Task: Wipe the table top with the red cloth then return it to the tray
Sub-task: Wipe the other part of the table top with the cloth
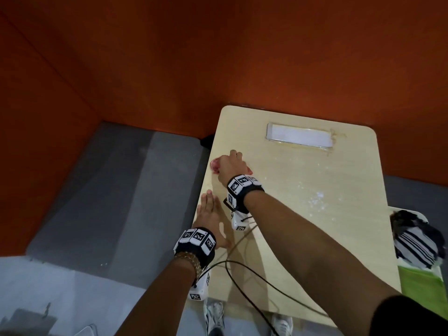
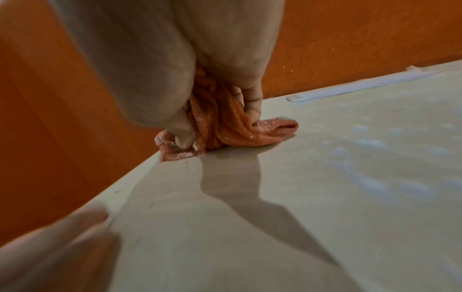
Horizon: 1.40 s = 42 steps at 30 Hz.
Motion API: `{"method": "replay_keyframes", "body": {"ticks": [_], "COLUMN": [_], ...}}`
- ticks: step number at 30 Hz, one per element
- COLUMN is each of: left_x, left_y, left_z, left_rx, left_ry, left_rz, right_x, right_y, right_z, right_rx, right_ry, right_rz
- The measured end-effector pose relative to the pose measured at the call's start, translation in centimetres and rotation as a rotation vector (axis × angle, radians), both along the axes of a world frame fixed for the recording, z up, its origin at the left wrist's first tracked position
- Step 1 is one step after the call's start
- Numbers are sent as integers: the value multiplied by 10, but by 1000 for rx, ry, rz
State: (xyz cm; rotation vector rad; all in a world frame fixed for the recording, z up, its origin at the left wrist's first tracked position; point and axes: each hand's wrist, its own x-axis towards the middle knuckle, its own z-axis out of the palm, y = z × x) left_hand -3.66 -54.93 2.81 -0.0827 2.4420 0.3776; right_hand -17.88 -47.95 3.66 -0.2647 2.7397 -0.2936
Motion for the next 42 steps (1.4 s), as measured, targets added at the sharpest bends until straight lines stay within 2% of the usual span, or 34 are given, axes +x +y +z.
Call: {"method": "replay_keyframes", "body": {"ticks": [3, 7, 14, 17, 22, 25, 30, 34, 38, 42], "left_x": [-3, -3, -1, -1, -3, -4, -2, -2, -17, -38], "left_y": [4, 1, -4, -1, 1, 2, -2, 2, 19, 53], "left_z": [-3, -8, -1, -1, -3, -4, -5, -4, -1, -9], "left_rx": [-36, -18, 11, 0, -45, -71, -26, -59, -85, -53], "left_ry": [3, -15, -14, -15, -34, -43, -38, -43, -9, 20], "left_rz": [-37, -26, -35, -35, -33, -60, -40, -64, -80, -155], "right_x": [32, 73, -10, 5, 68, 42, -19, -5, 29, 9], "right_y": [8, 22, 5, 13, 27, 24, 19, 26, 40, 46], "right_z": [1, -4, -1, -3, -12, -11, -8, -11, -16, -11], "right_rx": [-8, -22, -31, -5, -28, -25, -58, -22, -39, -71], "right_ry": [31, 4, 9, 35, 40, 65, 43, 83, 65, 71], "right_rz": [-13, 77, -15, 5, 98, 79, -61, -75, 19, 2]}}
